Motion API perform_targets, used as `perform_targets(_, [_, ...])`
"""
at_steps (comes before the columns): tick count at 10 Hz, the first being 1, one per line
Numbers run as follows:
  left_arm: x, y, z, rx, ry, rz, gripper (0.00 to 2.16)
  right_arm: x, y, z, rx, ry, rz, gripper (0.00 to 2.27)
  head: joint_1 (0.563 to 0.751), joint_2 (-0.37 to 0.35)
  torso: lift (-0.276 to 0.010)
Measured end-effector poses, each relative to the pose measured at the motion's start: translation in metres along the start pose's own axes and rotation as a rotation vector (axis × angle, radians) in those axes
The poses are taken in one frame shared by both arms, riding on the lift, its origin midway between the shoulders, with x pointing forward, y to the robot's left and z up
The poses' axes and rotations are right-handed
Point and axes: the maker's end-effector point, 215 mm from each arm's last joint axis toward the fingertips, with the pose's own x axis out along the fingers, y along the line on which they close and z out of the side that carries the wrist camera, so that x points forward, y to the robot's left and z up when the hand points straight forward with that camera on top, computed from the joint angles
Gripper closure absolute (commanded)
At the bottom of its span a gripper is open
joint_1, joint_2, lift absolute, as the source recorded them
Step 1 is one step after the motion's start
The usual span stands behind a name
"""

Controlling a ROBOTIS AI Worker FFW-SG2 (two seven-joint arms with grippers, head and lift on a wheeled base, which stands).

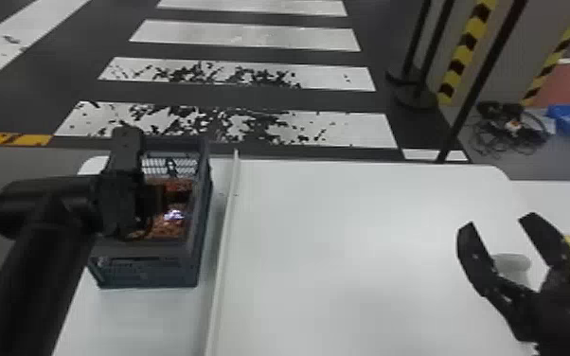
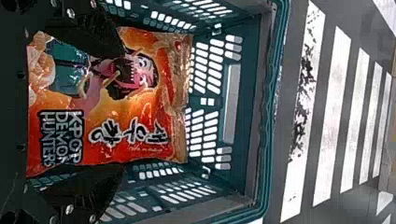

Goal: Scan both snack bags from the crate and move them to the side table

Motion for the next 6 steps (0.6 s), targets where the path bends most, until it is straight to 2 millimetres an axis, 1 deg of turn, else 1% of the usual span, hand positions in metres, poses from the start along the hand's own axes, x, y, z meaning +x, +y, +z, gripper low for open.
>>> perform_targets(1, [0.004,0.003,-0.006,-0.003,0.009,0.002,0.62,0.0,-0.001,0.0,-0.001,0.0,-0.001,0.11,0.695,-0.045,-0.095])
perform_targets(2, [0.009,0.006,-0.011,-0.006,0.014,0.004,1.23,-0.001,-0.002,0.001,0.0,-0.002,-0.003,0.11,0.695,-0.044,-0.095])
perform_targets(3, [0.013,0.011,-0.019,-0.007,0.023,0.01,1.96,-0.001,-0.003,0.001,0.002,-0.002,-0.005,0.11,0.695,-0.04,-0.095])
perform_targets(4, [0.016,0.014,-0.025,-0.009,0.03,0.013,2.15,-0.002,-0.003,0.001,0.003,-0.002,-0.006,0.11,0.695,-0.037,-0.095])
perform_targets(6, [0.017,0.018,-0.027,-0.011,0.035,0.007,2.15,-0.003,-0.003,0.004,0.002,-0.009,-0.007,0.1,0.695,-0.034,-0.095])
